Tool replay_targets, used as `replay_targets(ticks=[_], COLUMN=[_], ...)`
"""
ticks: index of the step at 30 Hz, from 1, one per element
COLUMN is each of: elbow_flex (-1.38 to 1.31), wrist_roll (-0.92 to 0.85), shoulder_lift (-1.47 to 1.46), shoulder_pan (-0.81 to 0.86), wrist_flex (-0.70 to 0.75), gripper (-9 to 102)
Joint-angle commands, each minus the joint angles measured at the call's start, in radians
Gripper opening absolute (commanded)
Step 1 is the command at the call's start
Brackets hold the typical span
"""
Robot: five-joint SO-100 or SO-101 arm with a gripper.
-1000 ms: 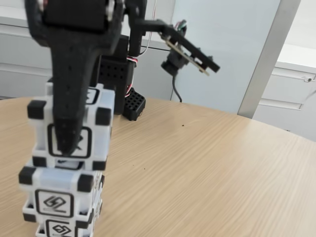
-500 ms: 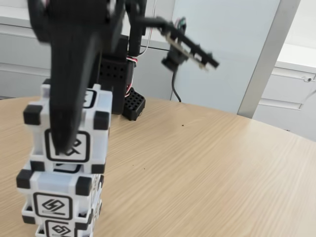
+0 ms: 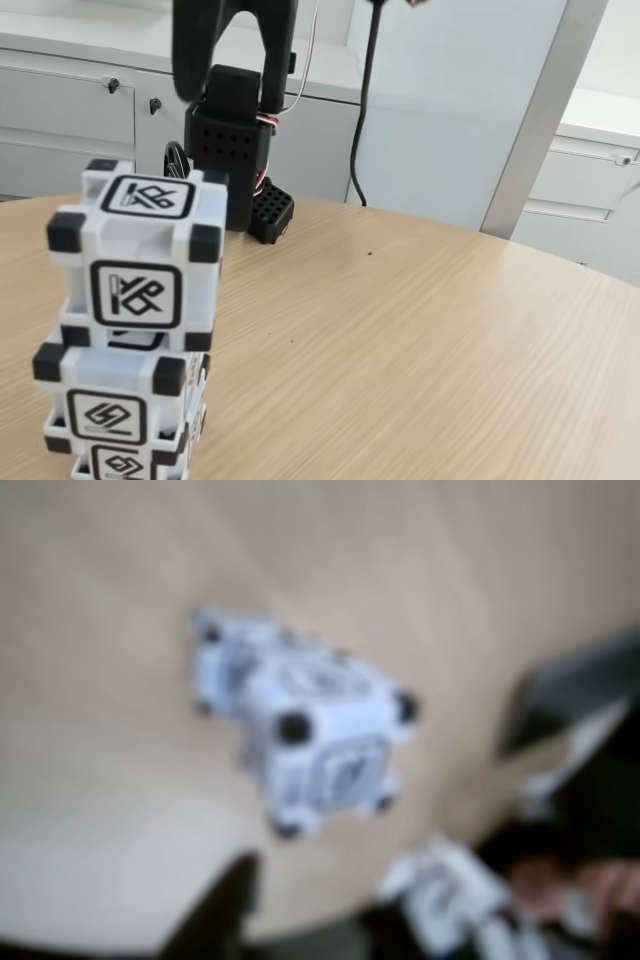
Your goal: Stack cubes from left to right.
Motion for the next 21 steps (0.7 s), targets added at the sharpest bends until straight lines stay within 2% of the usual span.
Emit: replay_targets(ticks=[1,2,5,15,21], elbow_flex=[-0.006,-0.006,-0.006,-0.003,0.017], wrist_roll=[0.012,0.020,0.043,0.153,0.204], shoulder_lift=[0.087,0.110,0.189,0.509,0.607], shoulder_pan=[-0.005,-0.005,-0.006,-0.006,-0.008], wrist_flex=[-0.003,-0.003,-0.005,-0.005,-0.005], gripper=[9,5,3,0,0])
